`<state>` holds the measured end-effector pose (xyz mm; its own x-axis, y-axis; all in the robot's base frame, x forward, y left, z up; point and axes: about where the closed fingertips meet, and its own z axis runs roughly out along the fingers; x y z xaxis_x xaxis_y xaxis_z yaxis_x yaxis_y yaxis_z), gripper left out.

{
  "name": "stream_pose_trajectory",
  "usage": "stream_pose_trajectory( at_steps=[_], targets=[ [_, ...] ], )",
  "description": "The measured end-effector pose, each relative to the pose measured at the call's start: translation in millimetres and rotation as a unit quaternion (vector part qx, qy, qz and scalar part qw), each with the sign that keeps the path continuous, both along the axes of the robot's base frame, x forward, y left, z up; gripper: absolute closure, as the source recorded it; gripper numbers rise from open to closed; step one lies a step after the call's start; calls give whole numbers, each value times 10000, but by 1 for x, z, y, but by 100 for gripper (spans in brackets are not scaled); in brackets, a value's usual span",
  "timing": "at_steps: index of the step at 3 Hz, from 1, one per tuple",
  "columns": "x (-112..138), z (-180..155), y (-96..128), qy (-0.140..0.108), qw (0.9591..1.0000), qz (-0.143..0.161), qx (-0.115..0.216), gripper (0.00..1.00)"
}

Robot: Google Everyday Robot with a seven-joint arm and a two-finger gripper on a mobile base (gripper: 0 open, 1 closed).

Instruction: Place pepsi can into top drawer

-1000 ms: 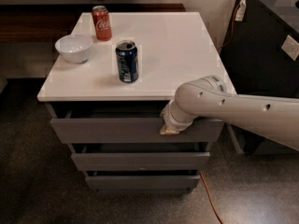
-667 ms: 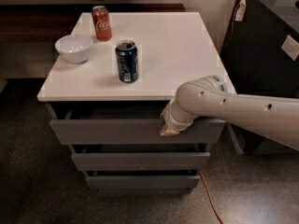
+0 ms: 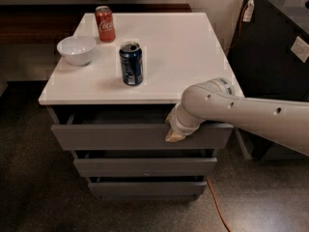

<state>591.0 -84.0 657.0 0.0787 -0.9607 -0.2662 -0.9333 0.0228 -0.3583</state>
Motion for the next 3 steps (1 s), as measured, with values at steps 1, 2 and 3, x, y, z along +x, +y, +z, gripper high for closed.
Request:
stream_pose_trajectory(
  at_steps=[1, 2, 3],
  targets=[
    [0, 0, 0, 0, 10000, 0, 0, 100],
    [0, 0, 0, 0, 10000, 1, 1, 100],
    [0, 0, 0, 0, 10000, 1, 1, 100]
  ],
)
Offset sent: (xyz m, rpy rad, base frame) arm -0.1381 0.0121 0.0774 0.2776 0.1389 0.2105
